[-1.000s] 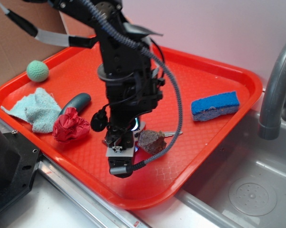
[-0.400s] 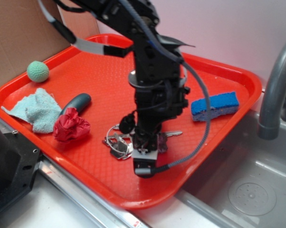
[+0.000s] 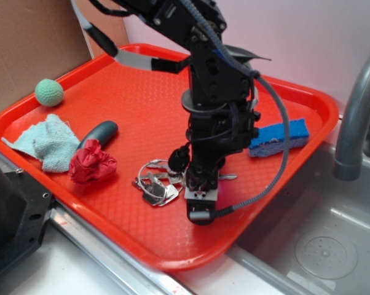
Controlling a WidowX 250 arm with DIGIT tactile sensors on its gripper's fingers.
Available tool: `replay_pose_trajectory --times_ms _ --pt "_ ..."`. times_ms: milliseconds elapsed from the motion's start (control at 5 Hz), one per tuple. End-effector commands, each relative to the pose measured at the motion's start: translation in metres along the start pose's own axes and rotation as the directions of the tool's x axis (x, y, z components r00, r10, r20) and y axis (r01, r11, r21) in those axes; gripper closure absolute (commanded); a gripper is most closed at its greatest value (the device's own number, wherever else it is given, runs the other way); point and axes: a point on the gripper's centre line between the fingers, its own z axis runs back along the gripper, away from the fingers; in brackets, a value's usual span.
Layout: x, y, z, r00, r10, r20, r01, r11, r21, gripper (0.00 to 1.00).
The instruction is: Grab the rock.
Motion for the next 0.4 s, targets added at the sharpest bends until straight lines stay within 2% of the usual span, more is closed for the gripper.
replay_pose_trajectory --times_ms 0,200 --pt "-0.009 -0.001 0.029 0.997 0.069 0.035 -0.069 0.998 0.004 1.0" --pt "-0.017 0.014 0.076 0.949 0.313 0.04 -0.314 0.95 0.001 1.0"
